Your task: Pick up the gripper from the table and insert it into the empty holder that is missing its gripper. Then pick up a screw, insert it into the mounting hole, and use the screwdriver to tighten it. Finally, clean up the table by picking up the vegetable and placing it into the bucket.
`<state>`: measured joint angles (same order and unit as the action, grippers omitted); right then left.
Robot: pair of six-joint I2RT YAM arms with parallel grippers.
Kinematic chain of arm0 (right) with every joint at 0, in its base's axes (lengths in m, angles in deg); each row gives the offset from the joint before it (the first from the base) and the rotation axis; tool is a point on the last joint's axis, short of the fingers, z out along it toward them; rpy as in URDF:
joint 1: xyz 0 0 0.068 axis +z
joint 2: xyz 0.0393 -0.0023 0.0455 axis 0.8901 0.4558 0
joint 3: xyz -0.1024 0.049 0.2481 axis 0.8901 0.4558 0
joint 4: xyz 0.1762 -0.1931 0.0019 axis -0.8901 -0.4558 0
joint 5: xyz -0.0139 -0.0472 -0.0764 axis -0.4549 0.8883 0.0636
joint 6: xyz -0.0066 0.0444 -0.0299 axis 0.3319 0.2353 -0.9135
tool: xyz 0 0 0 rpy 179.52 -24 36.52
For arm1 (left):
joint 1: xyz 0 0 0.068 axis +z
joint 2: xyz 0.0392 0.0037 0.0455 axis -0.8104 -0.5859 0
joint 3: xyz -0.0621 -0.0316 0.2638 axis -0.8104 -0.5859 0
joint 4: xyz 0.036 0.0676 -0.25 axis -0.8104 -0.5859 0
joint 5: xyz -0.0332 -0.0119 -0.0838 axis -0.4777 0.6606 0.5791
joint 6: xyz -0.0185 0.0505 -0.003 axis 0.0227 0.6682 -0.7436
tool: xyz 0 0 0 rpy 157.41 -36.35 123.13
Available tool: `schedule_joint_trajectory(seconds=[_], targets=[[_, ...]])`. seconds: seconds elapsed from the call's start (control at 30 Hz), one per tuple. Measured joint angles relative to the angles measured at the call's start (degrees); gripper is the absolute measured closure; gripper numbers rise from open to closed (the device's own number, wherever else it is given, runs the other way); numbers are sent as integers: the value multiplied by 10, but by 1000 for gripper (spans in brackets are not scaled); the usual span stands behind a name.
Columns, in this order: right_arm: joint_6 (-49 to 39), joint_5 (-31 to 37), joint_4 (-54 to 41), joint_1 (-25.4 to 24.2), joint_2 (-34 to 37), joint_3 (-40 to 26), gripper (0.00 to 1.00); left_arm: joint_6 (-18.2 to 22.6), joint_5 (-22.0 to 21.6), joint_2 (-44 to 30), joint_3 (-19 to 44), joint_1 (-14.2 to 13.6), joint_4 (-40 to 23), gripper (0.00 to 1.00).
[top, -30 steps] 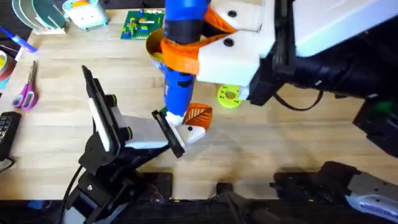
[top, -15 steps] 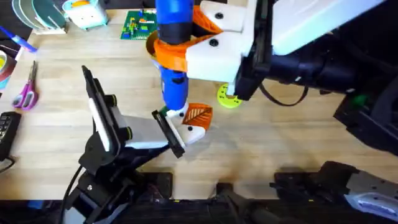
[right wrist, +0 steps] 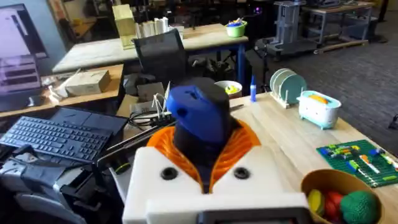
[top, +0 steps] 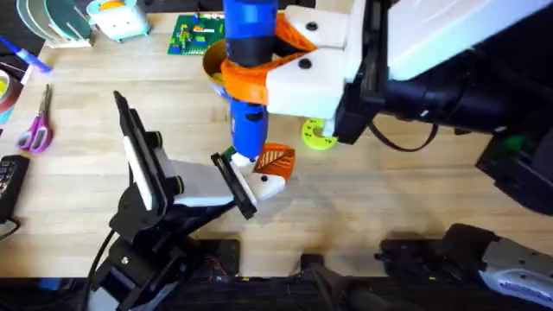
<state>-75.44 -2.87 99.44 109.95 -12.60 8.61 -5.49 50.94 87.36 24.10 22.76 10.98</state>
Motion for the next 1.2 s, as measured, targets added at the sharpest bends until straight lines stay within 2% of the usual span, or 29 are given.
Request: schedule_joint_trajectory(seconds=[1.2], targets=[[0, 3, -8, -4, 20, 0, 977, -2, -5, 0, 0, 0, -1, 985]])
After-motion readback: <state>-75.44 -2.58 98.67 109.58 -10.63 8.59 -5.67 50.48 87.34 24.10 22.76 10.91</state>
